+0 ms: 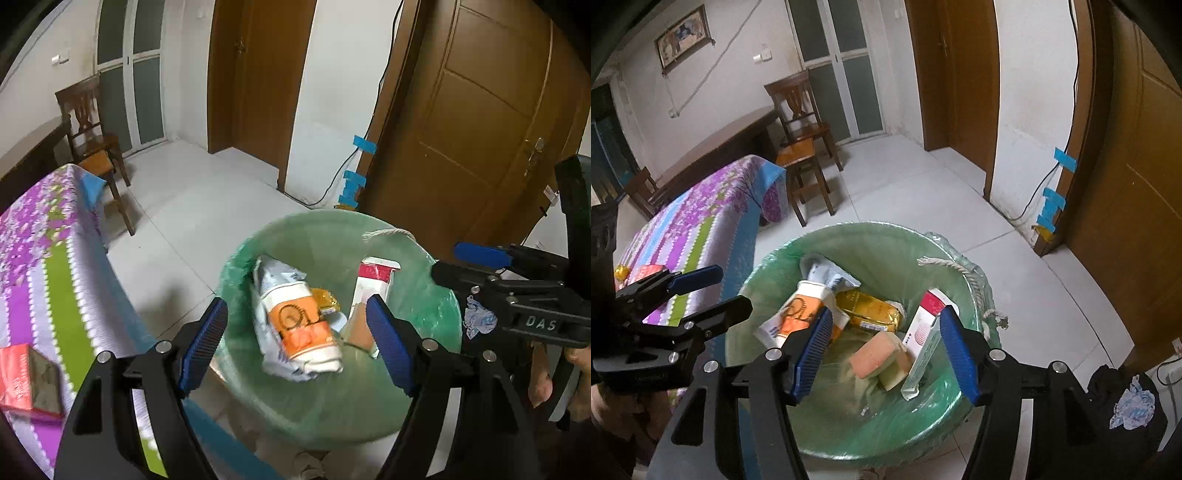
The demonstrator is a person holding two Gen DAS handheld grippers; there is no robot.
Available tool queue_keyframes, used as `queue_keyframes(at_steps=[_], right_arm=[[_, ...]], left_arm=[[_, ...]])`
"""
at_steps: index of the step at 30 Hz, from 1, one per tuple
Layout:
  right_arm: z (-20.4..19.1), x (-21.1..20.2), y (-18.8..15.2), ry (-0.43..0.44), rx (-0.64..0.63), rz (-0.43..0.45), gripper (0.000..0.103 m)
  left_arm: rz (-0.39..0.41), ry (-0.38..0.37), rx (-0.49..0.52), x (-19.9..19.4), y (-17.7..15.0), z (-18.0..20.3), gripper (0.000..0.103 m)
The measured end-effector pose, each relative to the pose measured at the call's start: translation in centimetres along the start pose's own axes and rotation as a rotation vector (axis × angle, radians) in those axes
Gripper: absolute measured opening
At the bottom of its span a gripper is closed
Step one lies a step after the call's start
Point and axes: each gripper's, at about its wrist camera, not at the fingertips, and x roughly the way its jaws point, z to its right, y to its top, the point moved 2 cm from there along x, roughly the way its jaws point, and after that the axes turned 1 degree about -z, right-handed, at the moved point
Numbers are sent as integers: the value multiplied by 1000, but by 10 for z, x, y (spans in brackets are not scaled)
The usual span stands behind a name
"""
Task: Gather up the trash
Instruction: 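Move both open tools back over the table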
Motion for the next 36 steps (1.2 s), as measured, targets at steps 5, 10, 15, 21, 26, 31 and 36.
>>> queue_keyframes(at_steps=[5,10,15,21,26,31,36], right_arm=[[-23,-25,-13,58,-14,54,65],[-72,-38,-37,167,-62,78,68],[-132,-34,-56,300,-109,41,69],[-208,-28,-60,410,-196,-5,70],[-272,-23,-55,517,-252,-48,70],[-361,-20,-41,568,-387,-80,70],[-461,-8,-26,589,-522,-167,69]], left_arm=[[30,19,-5,-34,-11,-22,74],[48,46,-9,-71,-32,-47,77],[71,65,-43,-116,-54,-82,78],[122,137,-135,-180,-79,-148,79],[159,259,-262,-238,-102,-234,81],[184,396,-416,-286,-127,-321,81],[112,414,-514,-286,-153,-381,83]])
